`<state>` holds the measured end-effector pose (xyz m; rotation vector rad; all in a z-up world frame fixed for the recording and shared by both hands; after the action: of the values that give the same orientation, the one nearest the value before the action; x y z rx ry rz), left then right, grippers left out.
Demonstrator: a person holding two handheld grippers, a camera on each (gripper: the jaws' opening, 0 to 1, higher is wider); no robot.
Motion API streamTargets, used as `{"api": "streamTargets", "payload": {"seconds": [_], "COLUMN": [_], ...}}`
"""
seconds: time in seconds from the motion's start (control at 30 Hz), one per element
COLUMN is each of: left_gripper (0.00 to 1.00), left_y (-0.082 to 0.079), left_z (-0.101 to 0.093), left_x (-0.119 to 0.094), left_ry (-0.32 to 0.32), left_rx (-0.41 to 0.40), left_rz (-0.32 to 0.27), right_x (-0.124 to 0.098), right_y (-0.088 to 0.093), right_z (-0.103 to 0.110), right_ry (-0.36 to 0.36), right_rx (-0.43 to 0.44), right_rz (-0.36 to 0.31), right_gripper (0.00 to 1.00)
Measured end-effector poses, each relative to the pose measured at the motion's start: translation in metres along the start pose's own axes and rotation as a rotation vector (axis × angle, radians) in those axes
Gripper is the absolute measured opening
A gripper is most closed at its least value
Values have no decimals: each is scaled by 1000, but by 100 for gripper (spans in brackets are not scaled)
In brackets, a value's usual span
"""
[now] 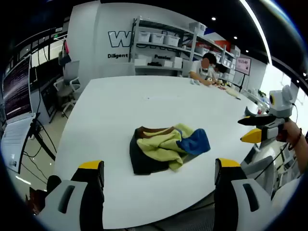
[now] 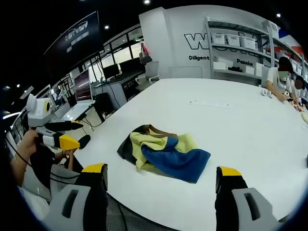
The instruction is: Fold the garment on the visible template until the final outline fits inside the template.
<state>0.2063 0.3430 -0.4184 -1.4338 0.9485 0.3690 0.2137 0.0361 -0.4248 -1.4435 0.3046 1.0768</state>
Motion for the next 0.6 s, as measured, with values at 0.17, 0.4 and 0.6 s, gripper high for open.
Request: {"api": "streamTargets", "payload": {"seconds": [0.17, 0.4, 0.6], "left_gripper": [94, 94, 94], "left_y": [1, 2, 2], "left_z": [2, 2, 1], "left_x": [-1, -1, -1], "left_ry": [-9, -8, -6], "left_rx": [-9, -5, 1], "left_rz": [3, 9, 20], "right_x": [0, 0, -1], "right_y": [-1, -1, 0], "right_z": [1, 2, 1], "right_ry": [-1, -1, -13], "right_rx": [-6, -15, 11], "right_rz": [5, 11, -2], "right_gripper": [92, 92, 92]}}
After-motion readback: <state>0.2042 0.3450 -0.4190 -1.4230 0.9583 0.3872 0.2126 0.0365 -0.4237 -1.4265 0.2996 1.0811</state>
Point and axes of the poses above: the point that each gripper's makers call its tool centre point, and the gripper's own axes: x roughly forward along the fingers, z roughly to its left, y roughly out of its underside, the point moved 9 cm from there along -x, roughly backward along the fingers, and after that the axes turned 13 degrees about z, right-handed, at the moved point
